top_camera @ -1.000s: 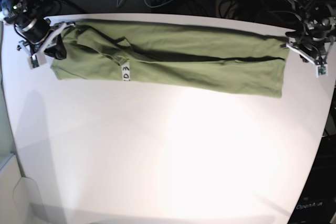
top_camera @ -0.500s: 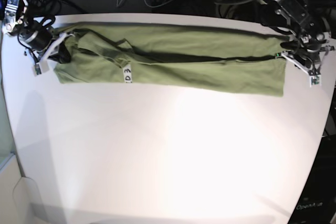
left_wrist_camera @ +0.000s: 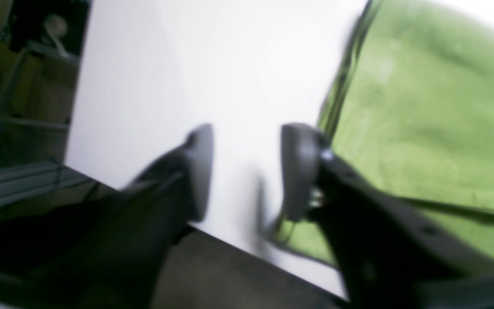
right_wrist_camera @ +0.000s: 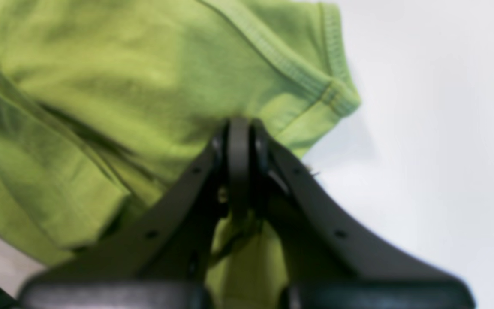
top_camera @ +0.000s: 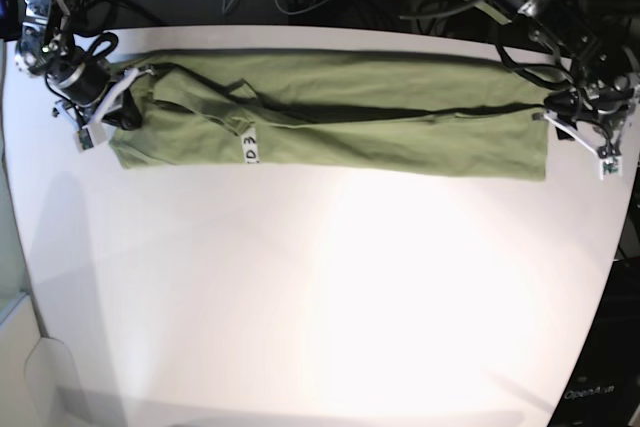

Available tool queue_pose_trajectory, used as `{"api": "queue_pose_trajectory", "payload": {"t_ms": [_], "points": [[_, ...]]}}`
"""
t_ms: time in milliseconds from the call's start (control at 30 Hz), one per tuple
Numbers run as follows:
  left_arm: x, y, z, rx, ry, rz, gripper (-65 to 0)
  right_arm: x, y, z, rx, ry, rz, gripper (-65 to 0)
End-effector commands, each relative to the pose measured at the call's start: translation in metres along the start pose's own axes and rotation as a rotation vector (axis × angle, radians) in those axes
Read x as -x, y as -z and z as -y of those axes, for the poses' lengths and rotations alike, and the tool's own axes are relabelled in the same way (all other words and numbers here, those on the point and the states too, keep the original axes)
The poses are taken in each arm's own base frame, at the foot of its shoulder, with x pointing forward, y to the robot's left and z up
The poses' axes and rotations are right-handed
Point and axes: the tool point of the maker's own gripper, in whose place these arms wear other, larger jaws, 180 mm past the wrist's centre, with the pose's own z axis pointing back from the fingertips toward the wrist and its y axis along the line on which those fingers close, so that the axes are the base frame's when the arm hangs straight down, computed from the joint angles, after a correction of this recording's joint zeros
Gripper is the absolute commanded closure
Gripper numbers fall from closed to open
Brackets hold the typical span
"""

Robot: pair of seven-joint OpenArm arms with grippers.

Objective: Fold the T-shirt properly
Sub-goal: 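Lower the hem onto the shirt and open both grippers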

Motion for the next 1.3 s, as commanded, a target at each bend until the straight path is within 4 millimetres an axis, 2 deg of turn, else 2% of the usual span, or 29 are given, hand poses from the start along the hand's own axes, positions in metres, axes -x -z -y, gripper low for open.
{"api": "queue_pose_trajectory", "payload": {"t_ms": [0,100,167,333,567,700,1267], "points": [[-0.019,-0.005,-0.003,0.0,-0.013,0.068,-30.5,0.018,-0.002,0.002,0.006,-0.033,-0.088,-0.3],[-0.014,-0.004,-0.005,0.029,-0.018,0.054,-30.9,0.018,-0.002,0.002,0.007,-0.034,-0.089,-0.3],[-0.02,-0.005,-0.002,0.065,0.0,0.059,-30.9,0.018,-0.002,0.002,0.007,-0.034,-0.09,-0.3],[-0.016,-0.001,-0.003,0.159,-0.013,0.006,-30.9,0.019,-0.002,0.002,0.007,-0.034,-0.093,-0.3],[0.004,0.022,0.014,0.282,-0.061,-0.067,-30.9,0.02,-0.002,0.001,0.005,-0.035,-0.097,-0.3],[0.003,0.029,0.024,0.319,-0.04,-0.084,-30.9,0.021,-0.003,0.001,0.005,-0.034,-0.1,-0.3],[-0.015,0.017,0.029,0.42,-0.082,-0.027,-30.9,0.02,-0.002,0.002,0.005,-0.035,-0.098,-0.3]]}}
